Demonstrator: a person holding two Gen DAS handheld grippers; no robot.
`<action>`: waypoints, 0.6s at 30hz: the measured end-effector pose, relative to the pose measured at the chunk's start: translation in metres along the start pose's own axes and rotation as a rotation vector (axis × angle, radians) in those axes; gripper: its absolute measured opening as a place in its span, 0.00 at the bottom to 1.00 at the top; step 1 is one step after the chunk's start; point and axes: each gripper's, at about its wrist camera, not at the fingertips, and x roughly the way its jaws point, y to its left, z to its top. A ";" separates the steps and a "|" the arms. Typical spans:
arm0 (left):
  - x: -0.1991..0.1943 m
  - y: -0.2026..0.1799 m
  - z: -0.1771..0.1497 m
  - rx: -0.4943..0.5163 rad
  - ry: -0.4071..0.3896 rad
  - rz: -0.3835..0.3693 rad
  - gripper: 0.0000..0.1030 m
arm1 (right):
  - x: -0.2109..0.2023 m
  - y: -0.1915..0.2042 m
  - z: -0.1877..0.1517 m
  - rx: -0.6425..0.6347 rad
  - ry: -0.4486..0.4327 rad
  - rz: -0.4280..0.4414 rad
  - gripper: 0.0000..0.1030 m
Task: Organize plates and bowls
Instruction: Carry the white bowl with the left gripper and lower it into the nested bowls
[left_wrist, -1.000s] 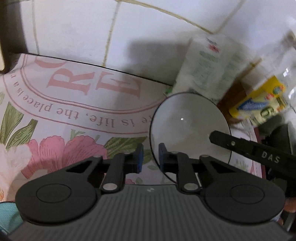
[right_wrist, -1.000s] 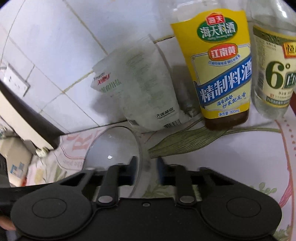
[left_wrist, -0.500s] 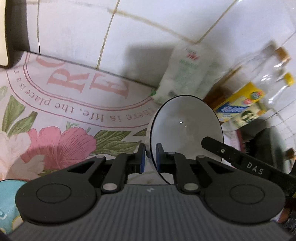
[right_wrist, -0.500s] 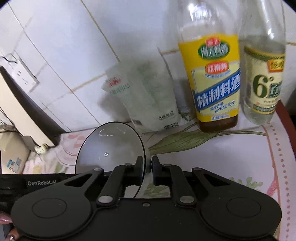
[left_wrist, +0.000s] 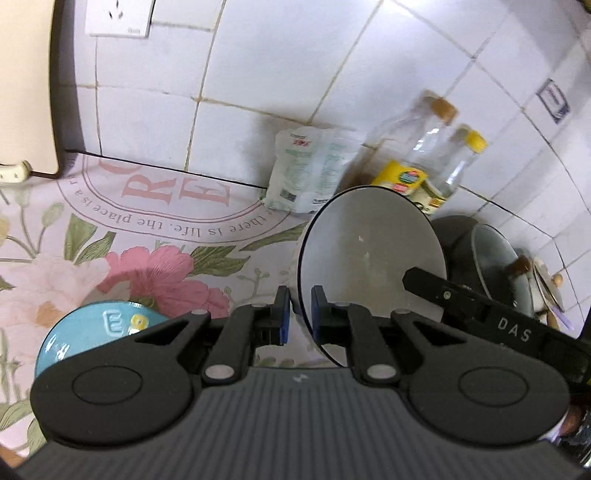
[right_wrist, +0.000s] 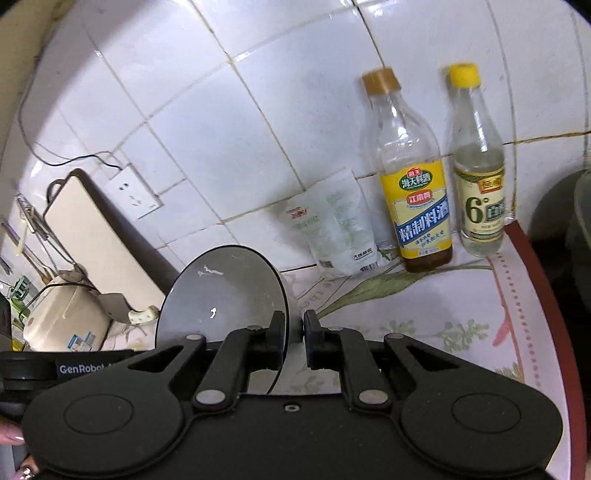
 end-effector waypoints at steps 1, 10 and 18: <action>-0.007 -0.002 -0.004 0.006 0.001 0.004 0.10 | -0.008 0.003 -0.003 -0.003 0.002 -0.007 0.14; -0.037 -0.007 -0.041 0.002 0.028 0.015 0.10 | -0.047 0.020 -0.046 -0.034 0.027 -0.063 0.14; -0.025 -0.006 -0.070 -0.015 0.082 0.021 0.10 | -0.052 0.025 -0.075 -0.136 0.043 -0.145 0.14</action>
